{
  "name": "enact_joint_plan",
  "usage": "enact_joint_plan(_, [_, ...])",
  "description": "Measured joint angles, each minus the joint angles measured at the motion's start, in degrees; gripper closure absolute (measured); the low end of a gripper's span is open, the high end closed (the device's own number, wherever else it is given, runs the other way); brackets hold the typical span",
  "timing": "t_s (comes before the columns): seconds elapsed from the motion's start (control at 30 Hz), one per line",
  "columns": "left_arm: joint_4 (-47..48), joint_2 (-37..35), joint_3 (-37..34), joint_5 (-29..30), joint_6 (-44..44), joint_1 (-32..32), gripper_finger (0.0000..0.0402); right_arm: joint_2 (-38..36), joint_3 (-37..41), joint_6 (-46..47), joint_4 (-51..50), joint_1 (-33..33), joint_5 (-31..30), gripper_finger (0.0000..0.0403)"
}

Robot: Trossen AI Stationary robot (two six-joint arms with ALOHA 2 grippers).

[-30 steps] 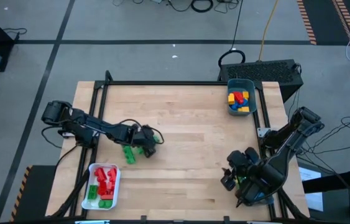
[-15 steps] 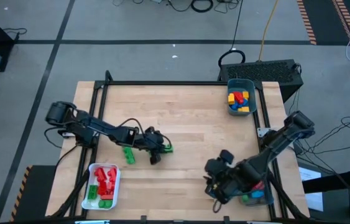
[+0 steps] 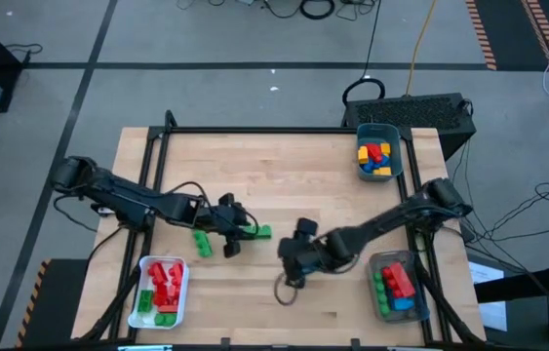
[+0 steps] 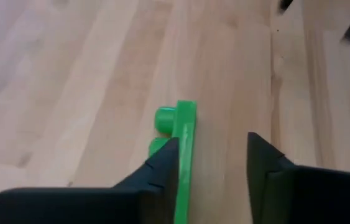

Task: Sort blocks by size
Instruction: Put the four stud green game piece into the transparent black bin

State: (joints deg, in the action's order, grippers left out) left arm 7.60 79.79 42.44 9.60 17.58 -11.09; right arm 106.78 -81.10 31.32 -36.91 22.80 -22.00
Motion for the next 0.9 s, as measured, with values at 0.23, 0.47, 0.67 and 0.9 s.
enact_joint_plan(0.23, [12.5,-6.6,0.0,2.7,0.0,-2.1,0.0208,2.6,0.0,-7.8,10.3,-6.7,6.2,0.0163])
enact_joint_plan(0.47, [20.6,-7.6,-1.2,4.4,3.3,-5.4,0.0183,5.0,0.0,-13.1,13.0,-11.4,9.4,0.0163])
enact_joint_plan(0.67, [22.4,-7.6,-2.0,7.4,5.9,-7.1,0.0183,7.2,0.0,-17.4,18.1,-14.0,13.4,0.0163])
enact_joint_plan(0.9, [23.9,-7.6,-2.0,7.9,7.0,-8.6,0.0183,7.6,0.0,-21.4,23.7,-16.3,16.4,0.0163])
